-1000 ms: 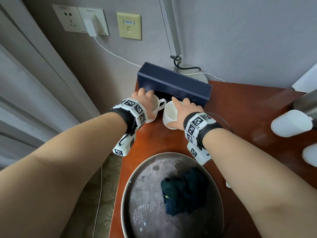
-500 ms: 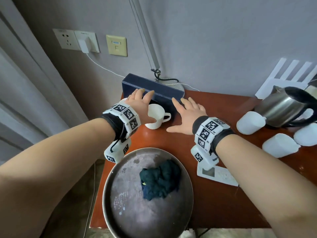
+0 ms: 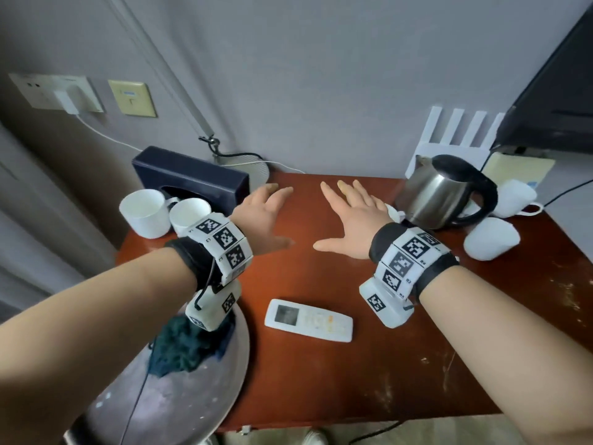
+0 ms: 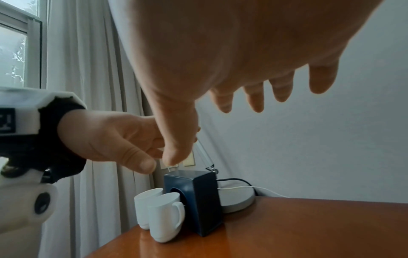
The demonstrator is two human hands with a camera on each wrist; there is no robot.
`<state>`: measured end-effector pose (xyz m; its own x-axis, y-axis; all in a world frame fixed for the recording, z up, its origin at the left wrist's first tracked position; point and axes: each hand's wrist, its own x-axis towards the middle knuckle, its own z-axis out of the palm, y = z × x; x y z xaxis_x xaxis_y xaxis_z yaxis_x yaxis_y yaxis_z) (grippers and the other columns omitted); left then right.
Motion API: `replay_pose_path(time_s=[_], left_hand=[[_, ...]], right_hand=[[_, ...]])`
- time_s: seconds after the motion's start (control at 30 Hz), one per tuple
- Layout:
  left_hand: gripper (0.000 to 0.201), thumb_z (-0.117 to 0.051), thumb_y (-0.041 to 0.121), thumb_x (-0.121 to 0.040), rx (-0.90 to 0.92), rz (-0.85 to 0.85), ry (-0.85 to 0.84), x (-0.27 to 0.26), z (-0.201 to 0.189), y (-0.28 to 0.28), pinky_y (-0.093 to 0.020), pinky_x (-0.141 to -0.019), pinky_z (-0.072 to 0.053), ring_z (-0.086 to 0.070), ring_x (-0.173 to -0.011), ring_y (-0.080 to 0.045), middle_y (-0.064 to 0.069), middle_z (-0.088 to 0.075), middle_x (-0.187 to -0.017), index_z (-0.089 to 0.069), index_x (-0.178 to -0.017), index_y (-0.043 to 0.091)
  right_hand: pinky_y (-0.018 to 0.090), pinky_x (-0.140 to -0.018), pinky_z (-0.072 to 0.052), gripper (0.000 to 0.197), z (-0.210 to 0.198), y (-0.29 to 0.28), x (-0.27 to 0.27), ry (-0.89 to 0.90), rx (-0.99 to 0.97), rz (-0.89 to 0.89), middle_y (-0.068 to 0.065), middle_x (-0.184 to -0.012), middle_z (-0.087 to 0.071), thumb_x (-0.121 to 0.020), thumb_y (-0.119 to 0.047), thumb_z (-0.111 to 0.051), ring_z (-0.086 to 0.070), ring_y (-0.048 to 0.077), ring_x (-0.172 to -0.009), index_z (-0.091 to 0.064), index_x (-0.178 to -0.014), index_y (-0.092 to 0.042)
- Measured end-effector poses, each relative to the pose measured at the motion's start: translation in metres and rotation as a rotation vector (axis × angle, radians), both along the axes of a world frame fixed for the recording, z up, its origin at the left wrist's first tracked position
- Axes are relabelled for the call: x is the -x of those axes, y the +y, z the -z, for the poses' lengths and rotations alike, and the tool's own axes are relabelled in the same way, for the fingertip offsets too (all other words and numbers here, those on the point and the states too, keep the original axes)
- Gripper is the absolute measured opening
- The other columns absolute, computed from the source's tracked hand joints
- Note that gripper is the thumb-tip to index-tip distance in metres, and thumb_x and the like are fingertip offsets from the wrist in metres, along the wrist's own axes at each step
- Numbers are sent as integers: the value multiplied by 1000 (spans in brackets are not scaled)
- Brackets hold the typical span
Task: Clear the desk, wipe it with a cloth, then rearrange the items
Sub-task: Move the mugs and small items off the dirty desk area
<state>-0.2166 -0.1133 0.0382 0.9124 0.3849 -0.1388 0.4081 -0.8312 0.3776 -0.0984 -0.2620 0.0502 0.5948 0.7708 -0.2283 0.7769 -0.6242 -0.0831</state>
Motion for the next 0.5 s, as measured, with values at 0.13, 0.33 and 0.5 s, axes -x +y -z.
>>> replay_pose_path(time_s=[0.13, 0.33, 0.5], left_hand=[[93, -70, 34, -80, 32, 5, 38, -38, 9, -40, -37, -115, -25, -17, -143, -24, -2, -9, -156, -11, -150, 27], [91, -70, 33, -80, 70, 15, 77, -101, 21, -81, -36, -112, -28, -22, -141, -24, -1, -12, -155, -12, -150, 27], [93, -71, 33, -79, 59, 20, 139, -156, 47, -104, -39, -113, -28, -20, -142, -26, -3, -11, -156, -12, -150, 27]], right_hand=[[43, -118, -3, 99, 7, -49, -45, 4, 27, 48, -1, -159, 9, -79, -66, -53, 13, 22, -147, 13, -147, -36], [46, -118, -7, 100, 32, -105, -100, 46, 72, 158, 0, -159, 6, -77, -66, -56, 8, 24, -147, 9, -148, -36], [48, -116, -9, 104, 59, -127, -134, 132, 151, 192, 1, -159, 7, -75, -66, -57, 8, 27, -147, 10, -149, -35]])
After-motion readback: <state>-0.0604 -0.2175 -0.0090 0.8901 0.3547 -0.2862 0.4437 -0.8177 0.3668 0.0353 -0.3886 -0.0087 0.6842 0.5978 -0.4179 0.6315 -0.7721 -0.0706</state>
